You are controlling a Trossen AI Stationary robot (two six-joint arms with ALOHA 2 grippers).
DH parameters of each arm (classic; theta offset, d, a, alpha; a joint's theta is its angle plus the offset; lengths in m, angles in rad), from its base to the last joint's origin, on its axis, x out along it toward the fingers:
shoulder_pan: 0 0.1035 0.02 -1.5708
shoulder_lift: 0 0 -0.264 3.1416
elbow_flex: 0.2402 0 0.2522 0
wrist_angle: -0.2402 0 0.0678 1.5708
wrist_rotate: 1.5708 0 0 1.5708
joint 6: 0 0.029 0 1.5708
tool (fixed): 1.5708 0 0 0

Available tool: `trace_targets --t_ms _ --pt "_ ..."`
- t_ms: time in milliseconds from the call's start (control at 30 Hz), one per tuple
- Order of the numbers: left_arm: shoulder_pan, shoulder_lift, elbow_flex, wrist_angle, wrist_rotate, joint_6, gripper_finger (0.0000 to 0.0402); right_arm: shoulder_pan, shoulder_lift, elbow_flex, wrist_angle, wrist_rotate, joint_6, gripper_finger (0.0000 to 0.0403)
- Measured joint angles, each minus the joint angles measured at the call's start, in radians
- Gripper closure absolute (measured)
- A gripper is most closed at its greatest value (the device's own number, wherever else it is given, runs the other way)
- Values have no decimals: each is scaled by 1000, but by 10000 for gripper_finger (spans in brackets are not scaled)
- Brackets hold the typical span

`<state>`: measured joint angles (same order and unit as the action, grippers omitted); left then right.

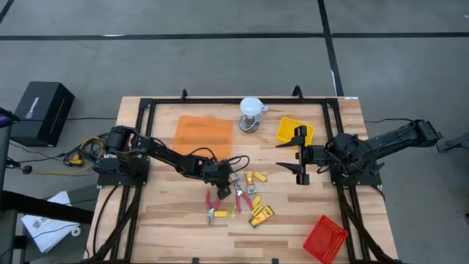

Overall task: Pick & Place School Supplies
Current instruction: Put the yellow crayon pack into the orange bin

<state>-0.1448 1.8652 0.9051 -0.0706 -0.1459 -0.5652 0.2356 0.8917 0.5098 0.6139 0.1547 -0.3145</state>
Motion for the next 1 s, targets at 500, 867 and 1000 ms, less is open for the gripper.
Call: trace_targets --t_ms 500,867,1000 --pt "-39 -101 -12 -5 30 44 338 0 -4 0 49 0 0 174" --pt "-42 -418 -5 4 -90 228 338 0 -4 29 64 0 0 174" --pt "13 -502 -5 -98 -215 304 338 0 -4 59 39 0 0 174"
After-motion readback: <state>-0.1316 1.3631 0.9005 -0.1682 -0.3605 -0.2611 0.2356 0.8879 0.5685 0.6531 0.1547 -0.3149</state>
